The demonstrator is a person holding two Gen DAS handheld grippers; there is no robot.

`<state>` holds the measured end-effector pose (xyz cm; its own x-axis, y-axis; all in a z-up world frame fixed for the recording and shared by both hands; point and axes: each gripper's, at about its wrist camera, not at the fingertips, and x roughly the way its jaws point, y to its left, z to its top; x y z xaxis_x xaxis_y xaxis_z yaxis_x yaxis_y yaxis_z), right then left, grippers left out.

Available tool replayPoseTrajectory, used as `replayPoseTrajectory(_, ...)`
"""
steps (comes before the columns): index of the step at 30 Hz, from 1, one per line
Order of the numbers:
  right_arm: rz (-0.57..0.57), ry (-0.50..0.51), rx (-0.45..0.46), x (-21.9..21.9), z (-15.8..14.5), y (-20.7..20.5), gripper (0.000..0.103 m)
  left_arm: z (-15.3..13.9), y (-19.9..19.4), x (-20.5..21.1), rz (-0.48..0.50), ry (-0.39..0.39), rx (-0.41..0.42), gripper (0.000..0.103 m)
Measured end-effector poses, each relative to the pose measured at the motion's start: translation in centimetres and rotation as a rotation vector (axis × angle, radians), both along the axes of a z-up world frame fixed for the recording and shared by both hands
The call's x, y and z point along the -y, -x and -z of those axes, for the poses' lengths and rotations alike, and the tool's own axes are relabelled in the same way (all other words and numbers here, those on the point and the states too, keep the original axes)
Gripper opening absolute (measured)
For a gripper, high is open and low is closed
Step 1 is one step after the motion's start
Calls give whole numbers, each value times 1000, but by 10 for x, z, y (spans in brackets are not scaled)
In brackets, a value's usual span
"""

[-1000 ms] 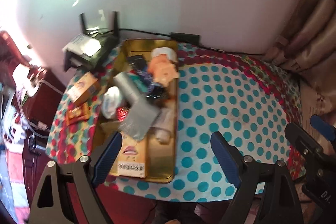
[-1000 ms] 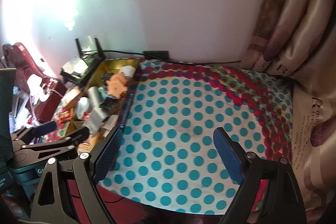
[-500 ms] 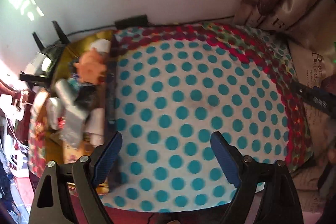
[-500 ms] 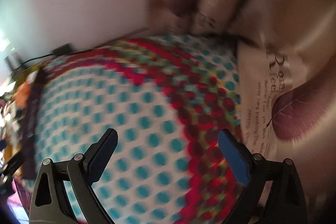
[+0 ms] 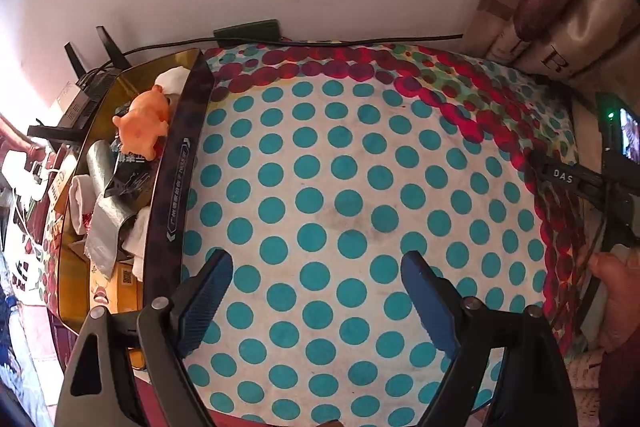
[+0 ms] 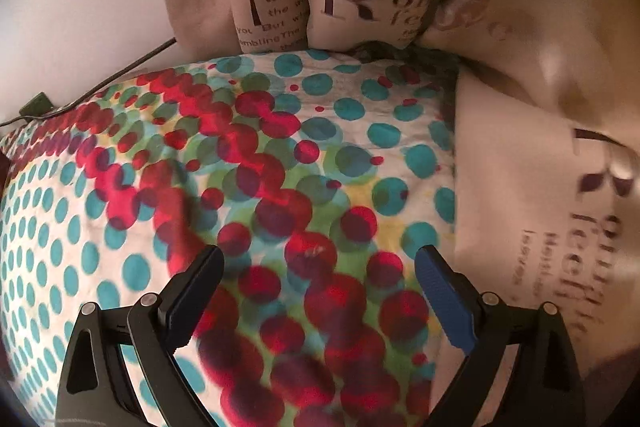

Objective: Organize objects

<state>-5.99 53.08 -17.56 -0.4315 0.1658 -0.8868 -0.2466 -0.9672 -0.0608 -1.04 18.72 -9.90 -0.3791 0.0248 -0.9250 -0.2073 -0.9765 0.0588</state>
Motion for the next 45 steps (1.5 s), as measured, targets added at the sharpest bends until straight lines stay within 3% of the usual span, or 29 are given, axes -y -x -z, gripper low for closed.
replayPoseTrajectory(5, -4, 29, -45, -5, 13, 9, 103, -5, -3, 3, 0, -7, 8, 88)
replayPoseTrajectory(9, 1, 23, -141, -6, 18, 5, 103, -13, -12, 12, 7, -3, 4, 88)
replayPoseTrajectory(13, 14, 16, -163, -4, 21, 5, 103, -20, -29, 35, -8, -12, 14, 88)
replayPoseTrajectory(19, 13, 16, -163, -3, 22, 6, 103, -36, -52, 105, -124, -13, 5, 88)
replayPoseTrajectory(29, 13, 16, -163, -3, 21, 6, 103, -61, -85, 272, -492, 3, -41, 88)
replayPoseTrajectory(35, 13, 17, -163, -3, 20, 5, 103, -70, -111, 333, -538, 89, -47, 88)
replayPoseTrajectory(39, 13, 17, -163, -4, 20, 5, 103, -75, -115, 364, -582, 88, -57, 88)
replayPoseTrajectory(45, 13, 17, -163, -4, 20, 5, 103, -70, -99, 373, -555, 103, -51, 88)
